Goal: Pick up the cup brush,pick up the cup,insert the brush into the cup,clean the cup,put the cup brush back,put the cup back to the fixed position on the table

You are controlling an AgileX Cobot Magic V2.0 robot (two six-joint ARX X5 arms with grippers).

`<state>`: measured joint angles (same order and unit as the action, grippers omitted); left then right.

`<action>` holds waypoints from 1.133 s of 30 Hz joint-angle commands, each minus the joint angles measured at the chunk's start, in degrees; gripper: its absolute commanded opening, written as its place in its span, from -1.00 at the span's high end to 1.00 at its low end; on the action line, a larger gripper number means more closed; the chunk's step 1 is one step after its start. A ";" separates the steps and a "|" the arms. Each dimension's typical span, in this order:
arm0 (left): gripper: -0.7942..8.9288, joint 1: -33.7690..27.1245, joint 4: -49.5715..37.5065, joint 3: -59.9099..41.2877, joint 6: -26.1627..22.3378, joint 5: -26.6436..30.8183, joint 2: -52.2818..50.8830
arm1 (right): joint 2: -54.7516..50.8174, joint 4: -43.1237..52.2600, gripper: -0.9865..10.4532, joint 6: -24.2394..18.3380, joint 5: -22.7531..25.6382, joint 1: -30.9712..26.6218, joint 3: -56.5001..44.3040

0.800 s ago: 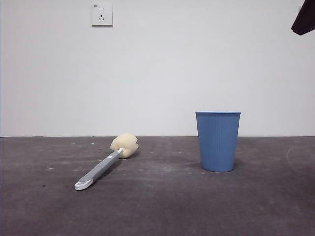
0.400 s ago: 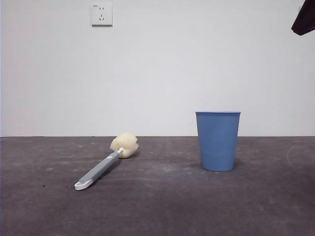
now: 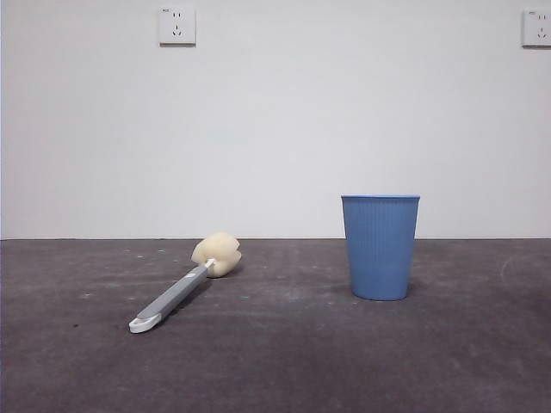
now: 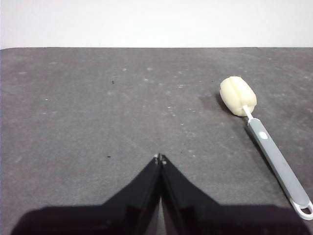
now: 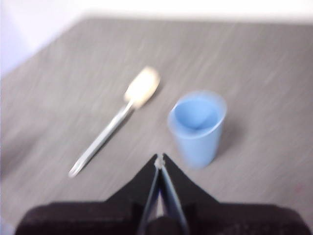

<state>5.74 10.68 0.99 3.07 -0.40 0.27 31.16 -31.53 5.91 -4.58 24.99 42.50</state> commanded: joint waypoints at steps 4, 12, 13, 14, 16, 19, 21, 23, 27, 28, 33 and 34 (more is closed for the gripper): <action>0.84 -0.20 -0.09 -0.74 0.31 0.24 -0.09 | -7.61 8.11 0.83 -3.58 -0.15 -13.88 -10.62; 0.84 -0.20 -0.09 -0.74 0.31 0.24 -0.09 | -20.35 20.59 0.83 -3.63 0.26 -21.59 -27.43; 0.84 -0.20 -0.09 -0.74 0.31 0.24 -0.09 | -21.44 21.09 0.83 -3.58 0.26 -21.88 -28.98; 0.84 -0.20 -0.09 -0.74 0.31 0.24 -0.09 | -22.73 21.35 0.83 -3.39 0.26 -22.12 -30.71; 0.84 -0.20 -0.09 -0.74 0.31 0.24 -0.09 | -24.72 21.40 0.83 -2.75 0.46 -22.49 -33.62; 0.84 -0.20 -0.09 -0.74 0.31 0.24 -0.09 | -27.10 21.46 0.83 -1.09 0.44 -22.71 -37.33; 0.84 -0.20 -0.09 -0.74 0.31 0.24 -0.09 | -28.48 21.46 0.83 0.33 0.44 -22.71 -39.41; 0.84 -0.20 -0.09 -0.74 0.31 0.24 -0.09 | -29.40 21.46 0.83 1.53 0.44 -22.71 -40.81; 0.84 -0.20 -0.11 -0.74 0.31 0.24 -0.09 | -31.12 21.20 0.83 2.54 0.42 -22.69 -42.18; 0.84 -0.20 -0.11 -0.74 0.31 0.24 -0.09 | -31.10 21.18 0.83 2.56 0.48 -22.69 -42.18; 0.84 -0.20 -0.09 -0.74 0.31 0.24 -0.09 | -31.10 21.18 0.83 2.82 0.44 -22.69 -42.18; 0.84 -0.20 -0.09 -0.74 0.31 0.24 -0.09 | -31.10 21.22 0.83 3.30 0.46 -22.69 -42.18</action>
<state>5.74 10.68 0.99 3.07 -0.38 0.27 0.23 -10.39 8.19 -4.25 2.31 1.26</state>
